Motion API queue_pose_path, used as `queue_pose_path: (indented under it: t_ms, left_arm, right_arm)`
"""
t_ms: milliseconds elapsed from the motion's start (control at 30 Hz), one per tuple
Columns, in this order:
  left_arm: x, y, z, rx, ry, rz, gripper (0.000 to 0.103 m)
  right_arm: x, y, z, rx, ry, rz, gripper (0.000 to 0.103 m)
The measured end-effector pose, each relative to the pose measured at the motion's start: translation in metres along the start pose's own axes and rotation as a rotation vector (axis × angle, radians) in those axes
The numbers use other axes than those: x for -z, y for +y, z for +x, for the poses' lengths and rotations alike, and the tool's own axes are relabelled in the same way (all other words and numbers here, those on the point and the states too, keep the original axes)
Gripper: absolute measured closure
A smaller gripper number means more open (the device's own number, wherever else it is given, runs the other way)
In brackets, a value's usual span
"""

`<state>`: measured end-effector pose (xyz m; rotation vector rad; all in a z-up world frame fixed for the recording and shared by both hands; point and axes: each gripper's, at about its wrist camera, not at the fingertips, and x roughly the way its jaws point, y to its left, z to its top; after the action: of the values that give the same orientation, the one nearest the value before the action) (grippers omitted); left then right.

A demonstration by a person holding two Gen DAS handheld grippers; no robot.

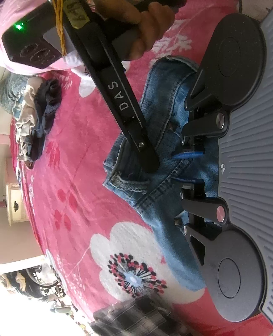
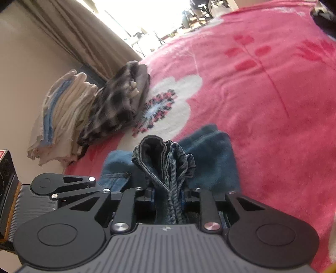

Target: Fold clothes

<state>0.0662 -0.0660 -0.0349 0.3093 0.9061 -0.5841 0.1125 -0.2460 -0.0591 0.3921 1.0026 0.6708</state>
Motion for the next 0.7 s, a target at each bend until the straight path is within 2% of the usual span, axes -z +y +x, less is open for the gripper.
queue_pose_path:
  t_ms: [233, 367, 533, 633, 700]
  left_arm:
    - [-0.014, 0.002, -0.001, -0.021, -0.031, -0.006, 0.086]
    - [-0.018, 0.0, 0.01, -0.028, -0.032, 0.004, 0.086]
    - [-0.007, -0.011, 0.024, -0.06, -0.036, 0.055, 0.085]
    - [-0.007, -0.01, 0.022, -0.057, -0.039, 0.063, 0.085]
    - [-0.007, -0.007, 0.022, -0.047, -0.037, 0.046, 0.085]
  right_arm:
    - [-0.021, 0.007, -0.009, 0.015, -0.059, -0.08, 0.079]
    - [-0.014, -0.011, 0.005, 0.038, -0.046, -0.115, 0.078]
    - [-0.009, -0.035, 0.003, 0.006, -0.055, -0.005, 0.07]
    - [-0.008, -0.017, -0.016, 0.073, -0.109, -0.066, 0.068]
    - [-0.007, 0.003, -0.032, 0.122, -0.178, -0.154, 0.068]
